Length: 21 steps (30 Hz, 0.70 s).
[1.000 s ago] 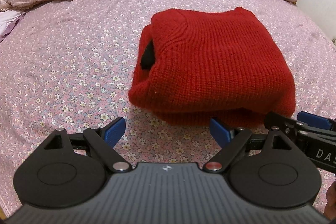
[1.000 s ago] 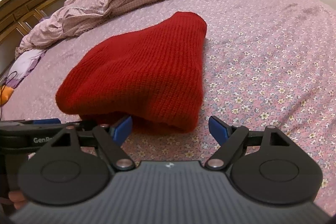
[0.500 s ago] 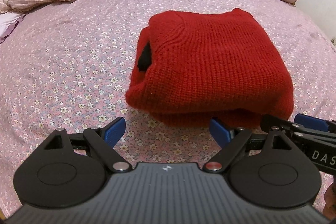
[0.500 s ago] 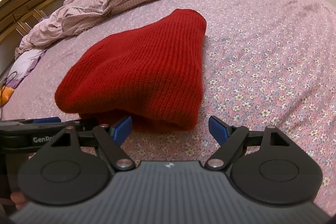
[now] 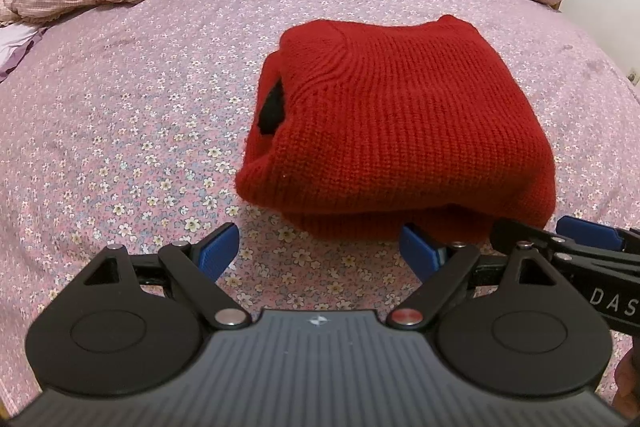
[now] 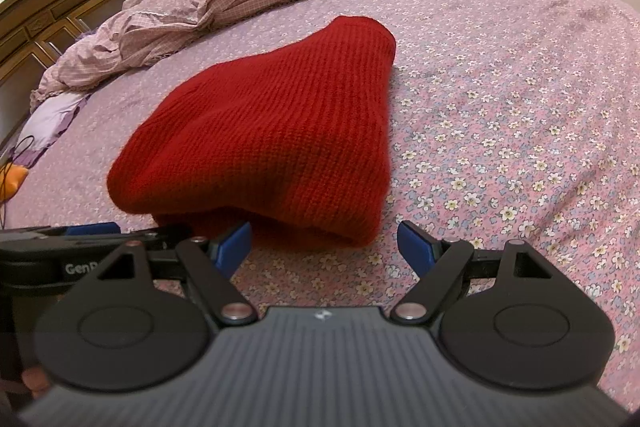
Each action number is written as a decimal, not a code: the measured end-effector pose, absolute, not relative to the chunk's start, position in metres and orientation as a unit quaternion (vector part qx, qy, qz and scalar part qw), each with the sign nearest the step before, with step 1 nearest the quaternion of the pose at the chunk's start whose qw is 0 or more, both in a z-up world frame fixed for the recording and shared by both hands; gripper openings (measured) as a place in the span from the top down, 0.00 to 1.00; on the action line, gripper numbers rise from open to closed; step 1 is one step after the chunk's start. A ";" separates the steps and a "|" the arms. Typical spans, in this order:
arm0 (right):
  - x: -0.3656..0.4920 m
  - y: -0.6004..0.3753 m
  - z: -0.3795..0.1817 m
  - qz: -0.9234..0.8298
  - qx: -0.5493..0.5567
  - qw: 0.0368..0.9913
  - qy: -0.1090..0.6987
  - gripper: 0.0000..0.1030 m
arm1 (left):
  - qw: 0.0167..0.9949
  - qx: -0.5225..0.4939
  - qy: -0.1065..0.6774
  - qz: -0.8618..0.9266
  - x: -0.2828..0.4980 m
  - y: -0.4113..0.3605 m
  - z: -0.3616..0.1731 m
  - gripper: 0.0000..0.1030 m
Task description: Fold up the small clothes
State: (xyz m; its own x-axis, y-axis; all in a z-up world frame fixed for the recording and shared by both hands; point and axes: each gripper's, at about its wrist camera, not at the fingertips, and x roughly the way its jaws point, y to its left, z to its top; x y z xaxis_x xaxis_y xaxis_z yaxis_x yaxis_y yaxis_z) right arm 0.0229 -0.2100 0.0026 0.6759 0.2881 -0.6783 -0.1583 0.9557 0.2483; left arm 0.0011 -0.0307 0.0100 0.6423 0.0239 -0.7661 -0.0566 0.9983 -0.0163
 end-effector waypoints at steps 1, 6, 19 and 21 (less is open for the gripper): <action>0.023 -0.210 0.003 0.122 0.085 0.912 0.383 0.21 | 0.906 -0.019 0.422 0.022 0.001 -0.031 0.010 0.13; 0.023 -0.210 0.003 0.122 0.085 0.911 0.384 0.21 | 0.906 -0.020 0.423 0.021 0.001 -0.031 0.010 0.13; 0.022 -0.209 0.003 0.121 0.086 0.911 0.384 0.21 | 0.906 -0.020 0.422 0.020 0.001 -0.030 0.010 0.13; 0.022 -0.209 0.003 0.122 0.086 0.911 0.384 0.21 | 0.906 -0.020 0.422 0.020 0.001 -0.030 0.010 0.13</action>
